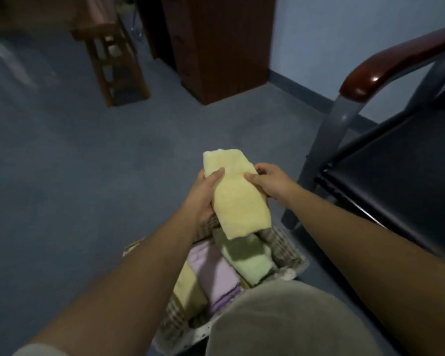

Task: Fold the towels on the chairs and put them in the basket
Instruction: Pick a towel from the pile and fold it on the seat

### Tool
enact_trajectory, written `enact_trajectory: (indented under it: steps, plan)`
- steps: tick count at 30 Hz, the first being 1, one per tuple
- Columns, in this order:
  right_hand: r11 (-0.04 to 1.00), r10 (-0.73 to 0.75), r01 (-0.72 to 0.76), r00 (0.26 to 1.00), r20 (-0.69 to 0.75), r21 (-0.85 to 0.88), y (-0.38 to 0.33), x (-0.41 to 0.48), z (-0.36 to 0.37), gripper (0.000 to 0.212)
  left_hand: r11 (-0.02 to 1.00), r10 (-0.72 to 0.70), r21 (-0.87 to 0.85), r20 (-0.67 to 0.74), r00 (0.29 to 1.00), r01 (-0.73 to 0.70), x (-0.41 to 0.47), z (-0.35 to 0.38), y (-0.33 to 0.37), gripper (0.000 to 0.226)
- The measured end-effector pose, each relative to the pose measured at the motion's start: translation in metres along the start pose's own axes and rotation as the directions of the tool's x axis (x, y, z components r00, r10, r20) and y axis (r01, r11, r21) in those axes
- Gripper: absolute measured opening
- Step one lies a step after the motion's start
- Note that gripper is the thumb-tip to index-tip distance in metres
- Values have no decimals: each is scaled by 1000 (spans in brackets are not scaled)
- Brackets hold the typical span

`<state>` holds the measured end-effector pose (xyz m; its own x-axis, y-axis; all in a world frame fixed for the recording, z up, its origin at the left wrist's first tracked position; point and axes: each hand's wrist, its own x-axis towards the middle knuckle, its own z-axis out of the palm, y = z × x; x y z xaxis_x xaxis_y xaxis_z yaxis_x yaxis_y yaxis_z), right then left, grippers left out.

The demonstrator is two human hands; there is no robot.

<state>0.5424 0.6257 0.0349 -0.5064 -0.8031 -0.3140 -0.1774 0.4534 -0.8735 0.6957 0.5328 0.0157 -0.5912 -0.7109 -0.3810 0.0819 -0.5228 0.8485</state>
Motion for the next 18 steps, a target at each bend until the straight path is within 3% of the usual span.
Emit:
enact_trajectory:
  steps: [4,8,13,18]
  plan:
    - [994,108,-98,971,214,-56,50,5,41,16,993,-118,-22,-74,990,117,-24,-56,-61,36]
    - [967,226,-160,900,372,-199,85,-1,73,16,970,-244,-21,-112,963,243,-44,-99,-113,41]
    - [938,286,-197,903,321,-284,114,-2,111,14,942,-321,19,-228,919,334,-43,-124,-142,29]
    - [945,280,-200,904,323,-258,143,16,141,40,915,-307,130,-391,867,383,-14,-150,-175,45]
